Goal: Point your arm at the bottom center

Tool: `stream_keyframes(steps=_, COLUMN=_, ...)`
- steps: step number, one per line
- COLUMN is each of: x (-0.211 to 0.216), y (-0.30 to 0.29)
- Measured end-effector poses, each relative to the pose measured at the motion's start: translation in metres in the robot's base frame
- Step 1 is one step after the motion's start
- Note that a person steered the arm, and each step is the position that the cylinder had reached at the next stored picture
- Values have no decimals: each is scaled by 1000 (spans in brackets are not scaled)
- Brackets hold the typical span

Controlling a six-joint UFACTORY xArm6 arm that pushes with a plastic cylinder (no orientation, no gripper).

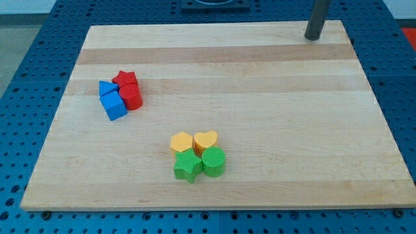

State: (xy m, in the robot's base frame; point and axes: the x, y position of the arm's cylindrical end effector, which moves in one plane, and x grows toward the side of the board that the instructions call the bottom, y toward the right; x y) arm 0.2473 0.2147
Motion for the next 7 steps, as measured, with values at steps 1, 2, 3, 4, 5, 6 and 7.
stream_keyframes(steps=1, x=1, y=0)
stream_keyframes(steps=2, x=43, y=0)
stream_keyframes(steps=3, x=108, y=0)
stream_keyframes(steps=4, x=189, y=-2)
stream_keyframes(steps=5, x=246, y=-3)
stream_keyframes(steps=6, x=307, y=-12)
stream_keyframes(steps=7, x=346, y=-36)
